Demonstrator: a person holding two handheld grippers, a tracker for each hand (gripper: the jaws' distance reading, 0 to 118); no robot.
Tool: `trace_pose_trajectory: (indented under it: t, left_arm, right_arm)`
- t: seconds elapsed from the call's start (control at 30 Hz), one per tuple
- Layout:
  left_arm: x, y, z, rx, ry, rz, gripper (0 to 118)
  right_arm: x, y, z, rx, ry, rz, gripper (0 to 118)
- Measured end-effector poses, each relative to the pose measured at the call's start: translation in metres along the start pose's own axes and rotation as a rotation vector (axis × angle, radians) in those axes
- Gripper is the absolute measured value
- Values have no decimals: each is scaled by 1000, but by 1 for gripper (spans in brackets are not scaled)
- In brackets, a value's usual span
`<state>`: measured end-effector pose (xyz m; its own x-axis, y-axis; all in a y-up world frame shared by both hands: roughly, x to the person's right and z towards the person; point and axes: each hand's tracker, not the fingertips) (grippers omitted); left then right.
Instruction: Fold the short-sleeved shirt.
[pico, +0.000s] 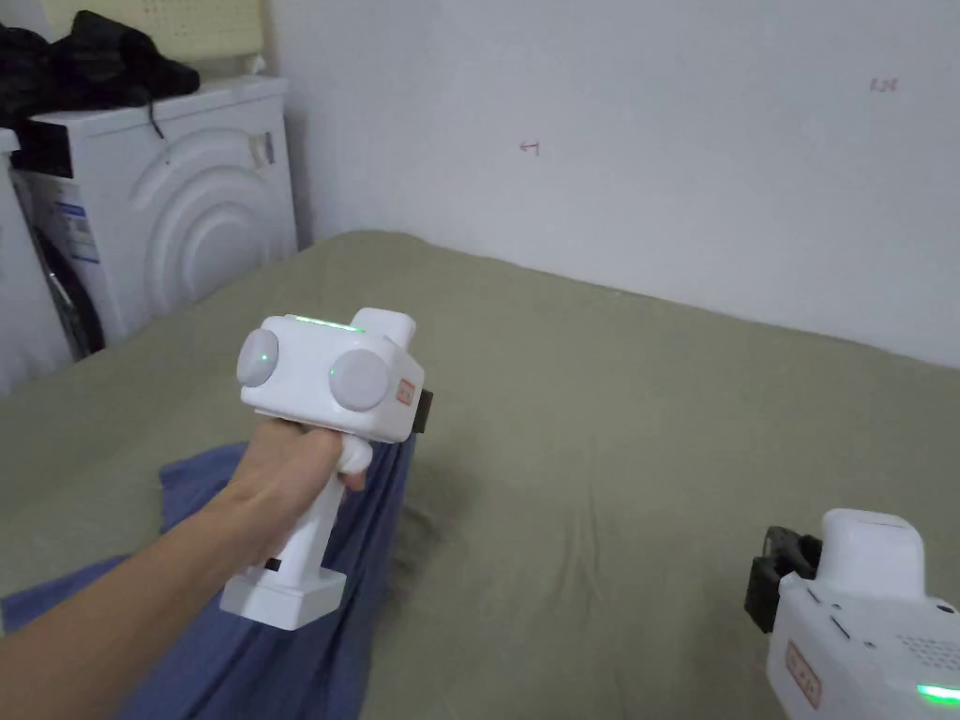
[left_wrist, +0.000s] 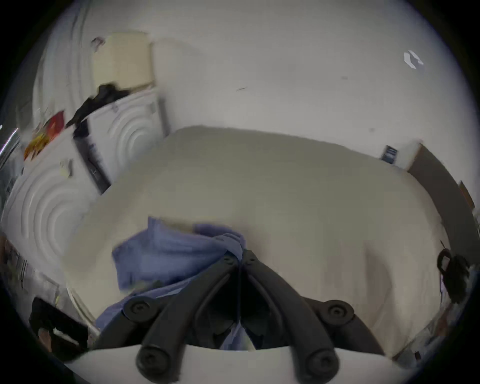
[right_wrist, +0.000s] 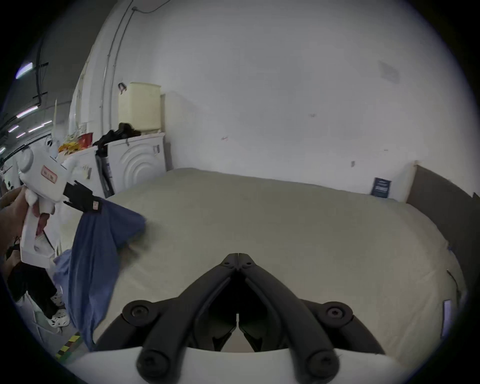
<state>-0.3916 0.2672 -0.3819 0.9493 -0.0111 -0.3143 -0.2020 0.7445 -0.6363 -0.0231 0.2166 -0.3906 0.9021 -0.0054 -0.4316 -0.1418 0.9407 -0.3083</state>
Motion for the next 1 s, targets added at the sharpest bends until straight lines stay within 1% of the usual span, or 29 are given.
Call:
trace_pose_trajectory:
  t: [0.07, 0.13, 0.23, 0.33, 0.43, 0.53, 0.63, 0.73, 0.83, 1.0]
  left_arm:
    - [55, 13, 9, 27, -81, -41, 0]
    - [115, 27, 10, 41, -191, -85, 0]
    - [203, 36, 12, 64, -312, -147, 0]
    - [289, 33, 7, 33, -450, -180, 0]
    - [358, 21, -14, -26, -543, -215, 0]
    - [415, 0, -42, -91, -611, -235, 0]
    - [453, -31, -80, -168, -598, -293, 0]
    - [477, -63, -126, -261, -556, -325, 0]
    - [484, -84, -154, -310, -505, -351, 0]
    - [474, -91, -165, -325, -509, -321, 0]
  right_arm:
    - [31, 2, 20, 13, -51, -10, 0]
    - [64, 2, 38, 26, -124, -14, 0]
    - [111, 1, 60, 36, -209, -49, 0]
    - [152, -1, 76, 37, -295, -75, 0]
    - [184, -6, 88, 30, -366, -99, 0]
    - [209, -15, 92, 15, -409, -108, 0]
    - [230, -27, 89, -11, -446, -110, 0]
    - [248, -44, 78, -49, -458, -134, 0]
    - [256, -55, 70, -75, -469, -150, 0]
    - [257, -65, 61, -98, -463, -139, 0]
